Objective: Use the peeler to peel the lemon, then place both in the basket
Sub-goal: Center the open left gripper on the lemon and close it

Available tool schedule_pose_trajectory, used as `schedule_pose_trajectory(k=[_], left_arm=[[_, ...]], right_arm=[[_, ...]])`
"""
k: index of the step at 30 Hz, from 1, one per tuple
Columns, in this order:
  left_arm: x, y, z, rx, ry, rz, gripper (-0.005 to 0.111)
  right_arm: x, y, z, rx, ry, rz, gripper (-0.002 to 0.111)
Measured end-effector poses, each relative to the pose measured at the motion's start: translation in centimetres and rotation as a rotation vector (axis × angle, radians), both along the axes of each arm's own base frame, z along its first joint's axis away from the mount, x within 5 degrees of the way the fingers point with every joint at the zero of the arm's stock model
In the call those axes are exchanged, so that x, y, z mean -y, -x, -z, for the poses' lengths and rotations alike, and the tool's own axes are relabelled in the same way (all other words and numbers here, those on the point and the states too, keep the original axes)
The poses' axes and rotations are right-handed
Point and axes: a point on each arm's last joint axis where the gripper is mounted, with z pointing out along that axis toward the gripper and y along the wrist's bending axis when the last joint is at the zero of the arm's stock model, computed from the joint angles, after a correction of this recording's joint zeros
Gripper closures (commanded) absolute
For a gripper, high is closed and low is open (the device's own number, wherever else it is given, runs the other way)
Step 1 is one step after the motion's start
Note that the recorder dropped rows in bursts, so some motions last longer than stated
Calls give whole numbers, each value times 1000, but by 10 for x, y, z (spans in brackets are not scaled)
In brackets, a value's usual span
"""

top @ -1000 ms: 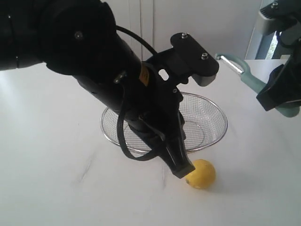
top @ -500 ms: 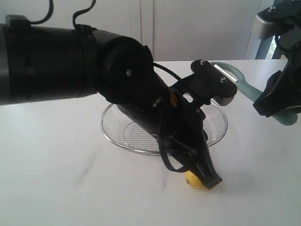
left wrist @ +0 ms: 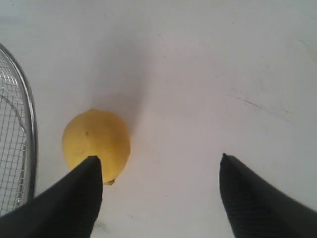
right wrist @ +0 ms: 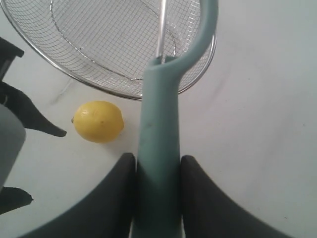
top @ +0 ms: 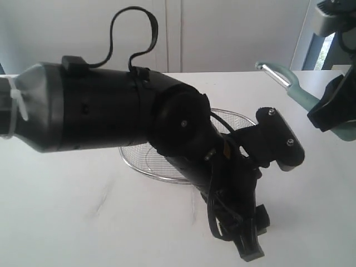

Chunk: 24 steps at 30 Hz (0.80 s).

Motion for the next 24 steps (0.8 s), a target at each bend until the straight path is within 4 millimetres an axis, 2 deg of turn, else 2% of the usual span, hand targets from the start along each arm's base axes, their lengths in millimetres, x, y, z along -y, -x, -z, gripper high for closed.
schedule_pose_trajectory(k=[3, 9, 14, 24], left_arm=[[4, -2, 16, -23, -38, -2, 34], [9, -4, 27, -28, -43, -9, 34], [15, -9, 46, -27, -60, -15, 34], [19, -14, 49, 42, -42, -4, 34]], right_arm=[[0, 0, 0, 2, -1, 1, 108], [0, -1, -1, 11, -9, 15, 108], [0, -1, -1, 12, -11, 17, 108], [0, -1, -1, 14, -11, 17, 108]])
